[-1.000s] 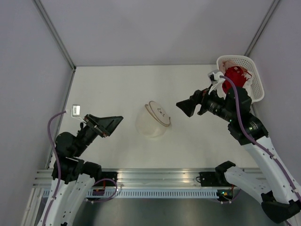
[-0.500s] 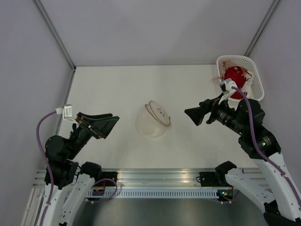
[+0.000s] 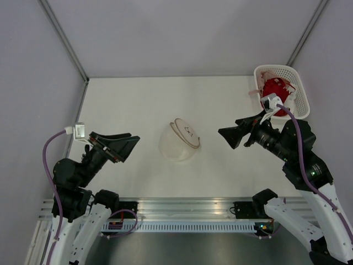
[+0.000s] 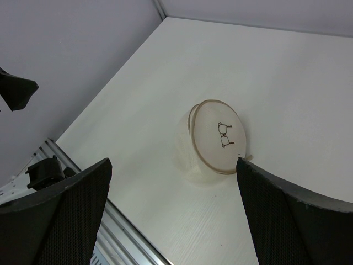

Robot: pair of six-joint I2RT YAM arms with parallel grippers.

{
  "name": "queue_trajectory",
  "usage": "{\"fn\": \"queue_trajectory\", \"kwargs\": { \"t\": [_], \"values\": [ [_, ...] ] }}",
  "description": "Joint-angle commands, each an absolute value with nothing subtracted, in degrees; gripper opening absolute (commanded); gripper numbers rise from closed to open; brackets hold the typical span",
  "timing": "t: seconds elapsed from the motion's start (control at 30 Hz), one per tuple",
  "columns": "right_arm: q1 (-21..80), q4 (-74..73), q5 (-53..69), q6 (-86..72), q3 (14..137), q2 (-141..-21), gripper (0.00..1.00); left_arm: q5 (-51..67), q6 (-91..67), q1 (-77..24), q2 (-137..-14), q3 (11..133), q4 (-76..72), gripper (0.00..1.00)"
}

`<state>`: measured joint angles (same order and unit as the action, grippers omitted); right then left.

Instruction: Unzip the laundry bag and remove the bra

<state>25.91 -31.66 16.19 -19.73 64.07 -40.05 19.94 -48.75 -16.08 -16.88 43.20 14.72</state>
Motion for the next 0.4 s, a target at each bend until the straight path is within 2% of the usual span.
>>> {"fn": "queue_trajectory", "kwargs": {
  "t": [0.0, 0.37],
  "values": [
    [26.0, -29.9, 15.6, -20.0, 64.7, -39.6, 0.98, 19.3, -46.7, -15.7, -17.2, 45.0, 15.0, 1.00],
    [26.0, -29.8, 15.3, -20.3, 64.5, -39.2, 0.98, 19.3, -46.6, -15.7, -17.1, 44.8, 15.3, 1.00]
  ]
}}
